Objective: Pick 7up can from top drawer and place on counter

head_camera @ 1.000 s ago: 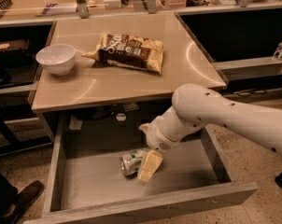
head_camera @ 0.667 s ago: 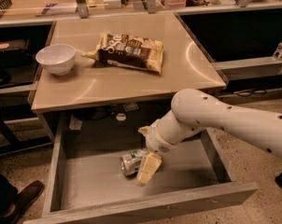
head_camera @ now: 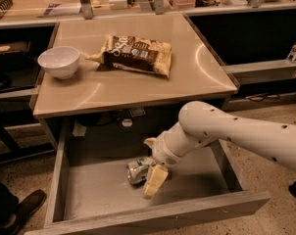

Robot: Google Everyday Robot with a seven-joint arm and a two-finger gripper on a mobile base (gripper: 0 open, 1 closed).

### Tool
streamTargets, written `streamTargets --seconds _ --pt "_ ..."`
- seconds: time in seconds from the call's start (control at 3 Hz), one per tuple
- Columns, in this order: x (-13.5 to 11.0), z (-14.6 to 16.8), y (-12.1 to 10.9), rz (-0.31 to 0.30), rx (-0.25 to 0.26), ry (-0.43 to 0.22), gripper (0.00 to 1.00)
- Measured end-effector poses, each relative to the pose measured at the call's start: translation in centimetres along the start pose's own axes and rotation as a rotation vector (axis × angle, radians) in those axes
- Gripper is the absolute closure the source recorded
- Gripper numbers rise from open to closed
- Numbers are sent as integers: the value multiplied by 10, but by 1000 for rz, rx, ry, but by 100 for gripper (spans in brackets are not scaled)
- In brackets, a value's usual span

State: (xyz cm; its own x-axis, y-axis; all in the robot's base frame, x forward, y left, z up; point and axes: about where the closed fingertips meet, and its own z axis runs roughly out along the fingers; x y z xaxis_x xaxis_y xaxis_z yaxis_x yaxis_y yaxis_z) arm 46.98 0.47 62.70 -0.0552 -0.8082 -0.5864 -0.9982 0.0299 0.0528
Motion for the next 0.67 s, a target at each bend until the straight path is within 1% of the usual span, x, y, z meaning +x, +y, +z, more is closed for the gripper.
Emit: streamTargets --seconds 0.33,0.67 --pt "6 8 -1 -2 -6 -15 0" --pt "7 9 -1 -2 -7 -16 17"
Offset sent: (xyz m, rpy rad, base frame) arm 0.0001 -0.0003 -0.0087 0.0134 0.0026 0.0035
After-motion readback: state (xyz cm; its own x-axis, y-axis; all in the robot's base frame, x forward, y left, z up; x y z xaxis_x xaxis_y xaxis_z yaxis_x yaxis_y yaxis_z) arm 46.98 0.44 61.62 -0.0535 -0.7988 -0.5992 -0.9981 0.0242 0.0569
